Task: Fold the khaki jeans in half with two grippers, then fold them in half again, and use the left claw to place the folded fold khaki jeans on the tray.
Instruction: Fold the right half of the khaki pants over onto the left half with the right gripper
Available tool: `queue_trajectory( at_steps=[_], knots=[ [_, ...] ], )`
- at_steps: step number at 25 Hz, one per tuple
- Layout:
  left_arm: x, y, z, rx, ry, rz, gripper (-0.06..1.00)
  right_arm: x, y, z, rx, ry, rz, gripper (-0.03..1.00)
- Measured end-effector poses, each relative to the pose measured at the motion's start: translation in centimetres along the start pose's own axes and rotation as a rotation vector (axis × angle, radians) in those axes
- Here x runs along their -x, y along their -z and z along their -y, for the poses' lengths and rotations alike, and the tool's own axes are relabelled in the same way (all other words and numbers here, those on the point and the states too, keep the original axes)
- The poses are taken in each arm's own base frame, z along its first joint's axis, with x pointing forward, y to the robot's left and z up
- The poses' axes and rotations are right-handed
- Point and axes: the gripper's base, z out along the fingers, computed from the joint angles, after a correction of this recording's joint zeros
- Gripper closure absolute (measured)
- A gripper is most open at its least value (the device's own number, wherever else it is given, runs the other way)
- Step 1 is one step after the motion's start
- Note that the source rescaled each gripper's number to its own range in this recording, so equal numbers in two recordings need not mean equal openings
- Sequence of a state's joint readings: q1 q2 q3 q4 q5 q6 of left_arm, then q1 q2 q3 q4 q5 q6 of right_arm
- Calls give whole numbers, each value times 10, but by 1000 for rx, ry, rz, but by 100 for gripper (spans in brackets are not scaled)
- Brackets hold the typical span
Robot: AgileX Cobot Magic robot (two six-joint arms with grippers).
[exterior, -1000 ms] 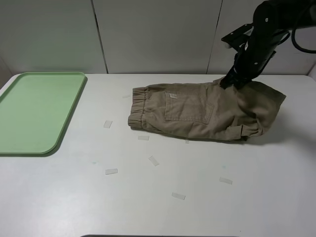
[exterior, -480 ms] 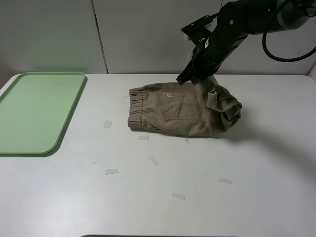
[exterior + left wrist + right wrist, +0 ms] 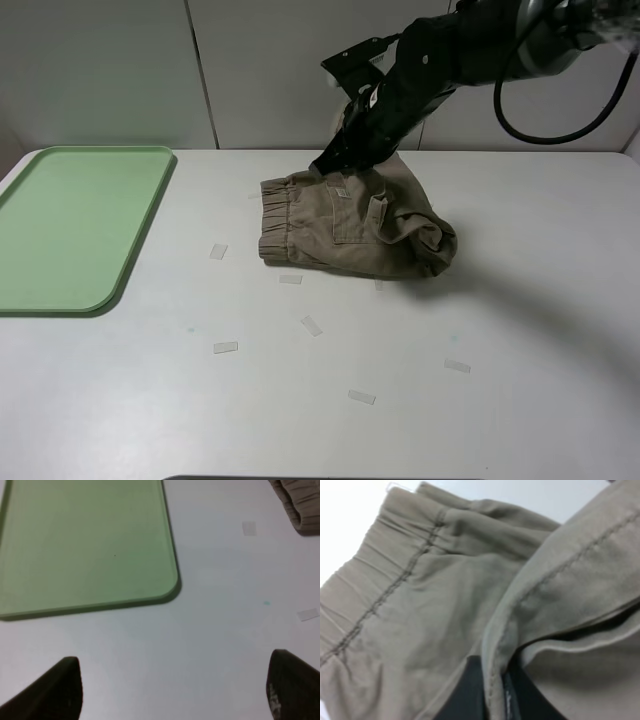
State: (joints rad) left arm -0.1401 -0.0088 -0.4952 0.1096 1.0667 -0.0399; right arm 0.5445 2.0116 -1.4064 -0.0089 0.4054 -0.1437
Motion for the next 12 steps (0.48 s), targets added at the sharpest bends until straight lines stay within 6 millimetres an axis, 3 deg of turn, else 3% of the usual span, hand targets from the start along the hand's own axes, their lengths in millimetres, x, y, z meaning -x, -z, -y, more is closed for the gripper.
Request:
queue_trajectory(
  at_steps=[5, 12],
  knots=[
    [0, 0, 0, 0, 0, 0, 8, -7, -19, -10, 18, 8, -18, 94],
    [0, 0, 0, 0, 0, 0, 8, -1, -20, -26, 47, -9, 33, 94]
  ],
)
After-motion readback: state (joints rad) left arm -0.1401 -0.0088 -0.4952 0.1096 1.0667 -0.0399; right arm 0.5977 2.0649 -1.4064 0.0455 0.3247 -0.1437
